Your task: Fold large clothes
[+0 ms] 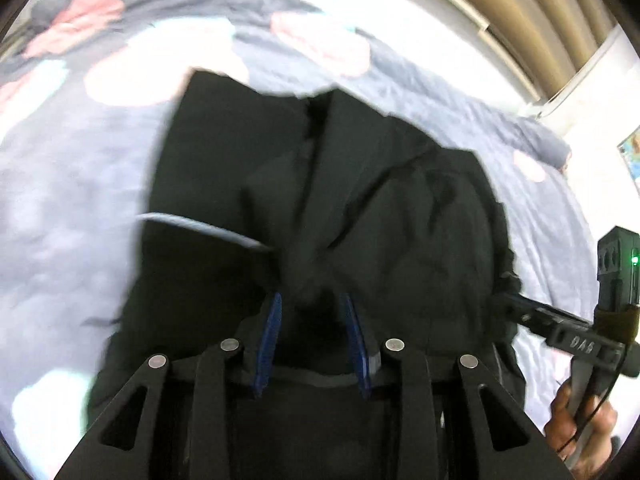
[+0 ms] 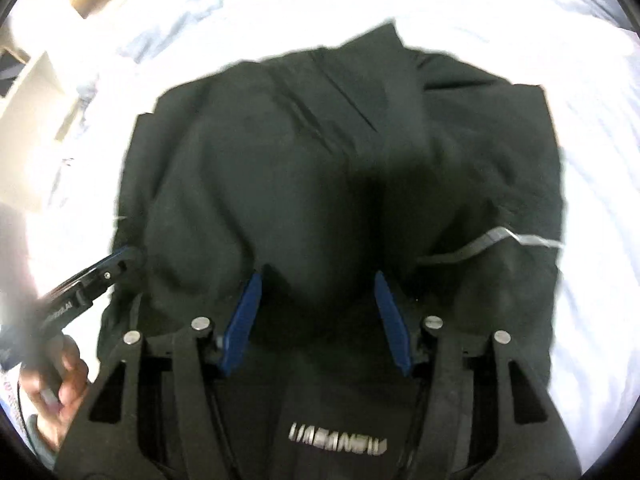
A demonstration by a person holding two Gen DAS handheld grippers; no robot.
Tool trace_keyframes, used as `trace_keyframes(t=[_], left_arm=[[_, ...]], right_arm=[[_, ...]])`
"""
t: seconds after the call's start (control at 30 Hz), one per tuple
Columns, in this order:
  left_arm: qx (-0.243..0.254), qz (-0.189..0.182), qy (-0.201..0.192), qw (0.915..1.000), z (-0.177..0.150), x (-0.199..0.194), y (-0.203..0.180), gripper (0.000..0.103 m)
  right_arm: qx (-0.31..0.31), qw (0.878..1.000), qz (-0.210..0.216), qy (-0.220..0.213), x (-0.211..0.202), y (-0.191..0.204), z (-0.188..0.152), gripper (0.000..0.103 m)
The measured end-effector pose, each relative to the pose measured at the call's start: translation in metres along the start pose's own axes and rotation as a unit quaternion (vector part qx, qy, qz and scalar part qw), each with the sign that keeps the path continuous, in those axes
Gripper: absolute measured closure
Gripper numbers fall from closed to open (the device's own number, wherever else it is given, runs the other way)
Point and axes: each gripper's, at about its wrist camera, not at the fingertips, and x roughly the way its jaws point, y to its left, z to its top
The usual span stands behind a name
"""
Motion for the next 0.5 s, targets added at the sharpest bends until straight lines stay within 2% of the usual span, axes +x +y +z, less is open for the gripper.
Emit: trace_keyframes(t=[0.1,0.13,0.3,0.5], left_arm=[[0.0,0.02,-0.024,0.9995,-0.022,-0.052,0.013,0.066],[-0.009,0.034,-0.028,0.999,-0.031,-0.07,0.021,0.059],[-0.048,0.072,-0.052,0.9949,-0.078,-0.14,0.066,0.056],[-0.078,0.105,-0.025,0.9911,-0.139,-0.168,0.109,0.054]], right_arm=[[-0.013,1.0,-0.011,-0.022,-0.047,-0.005,-0.032,0.045],[-0.014,1.0,-0.012,-0.025,-0.057,-0.009,-0.042,0.045],[-0.003,0.999,-0.029,-0.031,-0.098,-0.03,-0.096,0.045],[0.039,0.998,-0.048,-0.008,-0.107,-0.057,-0.145,0.044]])
